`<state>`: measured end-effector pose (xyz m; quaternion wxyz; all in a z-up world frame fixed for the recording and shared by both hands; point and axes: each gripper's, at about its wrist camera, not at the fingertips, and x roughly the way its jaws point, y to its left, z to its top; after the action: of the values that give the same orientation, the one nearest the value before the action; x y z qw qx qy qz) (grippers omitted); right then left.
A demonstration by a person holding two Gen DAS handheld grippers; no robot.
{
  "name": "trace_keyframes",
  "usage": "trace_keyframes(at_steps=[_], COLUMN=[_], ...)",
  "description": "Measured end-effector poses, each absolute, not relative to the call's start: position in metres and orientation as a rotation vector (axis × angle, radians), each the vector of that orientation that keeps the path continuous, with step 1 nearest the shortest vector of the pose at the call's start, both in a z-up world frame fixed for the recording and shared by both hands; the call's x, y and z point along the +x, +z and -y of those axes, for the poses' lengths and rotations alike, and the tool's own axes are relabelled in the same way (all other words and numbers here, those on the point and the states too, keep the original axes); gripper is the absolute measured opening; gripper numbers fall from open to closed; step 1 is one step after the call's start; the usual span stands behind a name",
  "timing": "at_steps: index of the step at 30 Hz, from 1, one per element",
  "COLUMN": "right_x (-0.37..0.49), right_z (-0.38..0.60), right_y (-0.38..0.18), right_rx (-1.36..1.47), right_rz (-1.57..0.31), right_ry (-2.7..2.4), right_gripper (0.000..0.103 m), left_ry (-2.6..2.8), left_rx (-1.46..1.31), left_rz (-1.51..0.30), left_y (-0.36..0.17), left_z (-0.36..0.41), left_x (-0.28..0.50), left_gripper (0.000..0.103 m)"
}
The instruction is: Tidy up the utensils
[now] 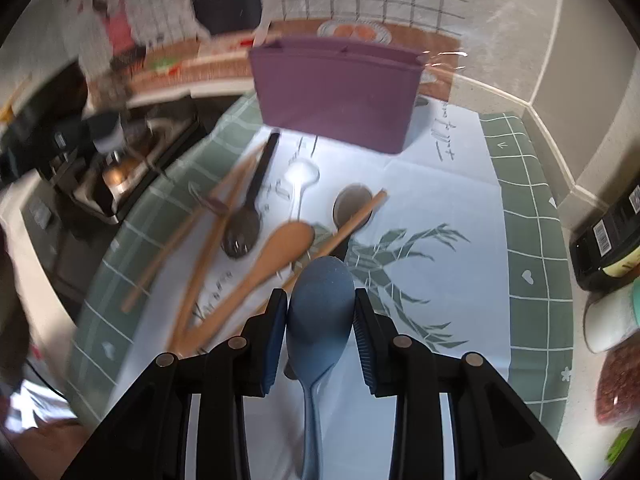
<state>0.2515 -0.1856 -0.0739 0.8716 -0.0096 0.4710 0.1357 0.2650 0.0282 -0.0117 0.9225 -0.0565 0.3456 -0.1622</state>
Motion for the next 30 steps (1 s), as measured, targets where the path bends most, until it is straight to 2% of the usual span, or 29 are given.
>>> trace_keyframes(at_steps=[22,26,30], right_x=[0.27,0.282,0.3], right_z=[0.178,0.18,0.186], right_y=[-0.004,0.044,0.118], right_rx=[-0.017,-0.027,-0.036], right_rz=[-0.822,-0.74,-0.602], right_ry=[0.305,0.325,0.329], right_gripper=[0.029,0.029,0.029], left_ry=[-0.365,-0.405,-0.427], left_rx=[-0.06,-0.067,-0.047], left_rz=[-0.644,-0.632,-0.508], left_y=[0.038,0.072,0.139], left_z=[-0.026,-0.024,-0.021], left_x=[0.273,0.284,0.295], left_gripper=[0.021,0.021,0.021])
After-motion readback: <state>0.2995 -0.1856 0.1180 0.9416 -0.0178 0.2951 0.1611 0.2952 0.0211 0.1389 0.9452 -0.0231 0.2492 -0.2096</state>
